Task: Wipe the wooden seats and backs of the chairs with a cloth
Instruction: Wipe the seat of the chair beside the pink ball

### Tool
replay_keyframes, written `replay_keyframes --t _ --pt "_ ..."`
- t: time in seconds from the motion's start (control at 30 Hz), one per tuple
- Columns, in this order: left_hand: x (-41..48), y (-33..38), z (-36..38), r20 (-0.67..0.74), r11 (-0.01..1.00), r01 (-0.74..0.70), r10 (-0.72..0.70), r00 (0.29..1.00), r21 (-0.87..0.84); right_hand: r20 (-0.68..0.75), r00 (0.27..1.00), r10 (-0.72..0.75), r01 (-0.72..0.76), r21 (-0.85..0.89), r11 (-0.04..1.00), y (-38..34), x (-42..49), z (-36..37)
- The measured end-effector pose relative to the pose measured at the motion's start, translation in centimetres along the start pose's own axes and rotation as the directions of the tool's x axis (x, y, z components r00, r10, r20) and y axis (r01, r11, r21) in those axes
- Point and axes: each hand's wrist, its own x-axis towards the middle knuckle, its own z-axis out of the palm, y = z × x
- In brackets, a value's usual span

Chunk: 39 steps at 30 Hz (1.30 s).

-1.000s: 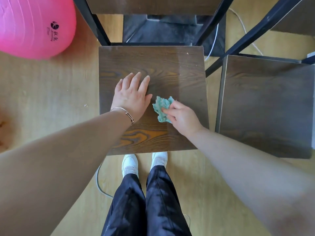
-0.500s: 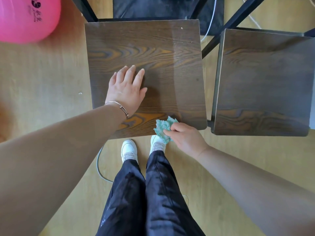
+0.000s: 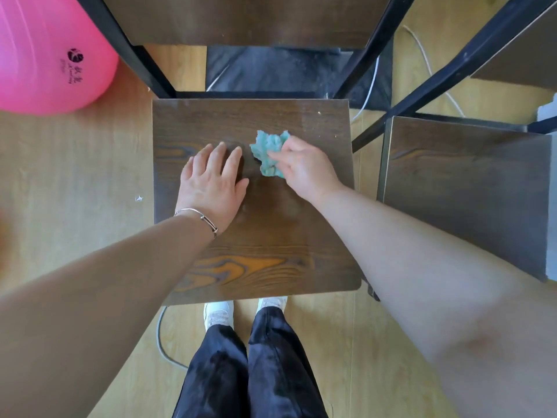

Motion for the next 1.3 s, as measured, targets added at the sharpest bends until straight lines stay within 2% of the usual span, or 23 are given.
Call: replay_keyframes --t 0.17,0.4,0.5,0.67,0.9,1.07,1.3 --pt "1.3 0.7 -0.8 -0.007 1.0 -0.018 0.018 1.0 -0.014 -0.056 0.965 0.255 -0.245 0.152 0.958 1.5 7.0 -3.0" --pt "2.2 1.7 -1.7 -0.01 0.998 -0.062 0.063 0.998 0.01 -0.226 0.907 0.355 -0.335 0.126 0.934 3.1 6.6 -2.7" --pt "2.0 2.0 -2.1 -0.012 0.996 -0.085 0.086 0.996 0.026 -0.253 0.925 0.283 -0.279 0.053 0.959 3.6 3.7 -2.2" --pt "0.9 2.3 -1.8 0.002 0.991 -0.12 0.12 0.993 0.066 -0.191 0.974 0.123 -0.132 -0.039 0.99 3.9 -3.4 -0.1" --pt "-1.9 3.5 -0.6 0.03 0.985 -0.161 0.16 0.987 0.066 -0.142 0.99 -0.008 -0.002 -0.066 0.998 3.4 -12.5 2.5" --pt "-4.0 4.3 0.1 0.042 0.98 -0.188 0.185 0.982 0.065 -0.096 0.995 -0.037 0.031 -0.061 0.998 3.4 -17.9 4.6" --pt "-5.7 4.4 0.7 0.057 0.976 -0.202 0.198 0.979 0.083 -0.067 0.998 0.0 -0.002 -0.039 0.999 2.8 -22.4 5.8"
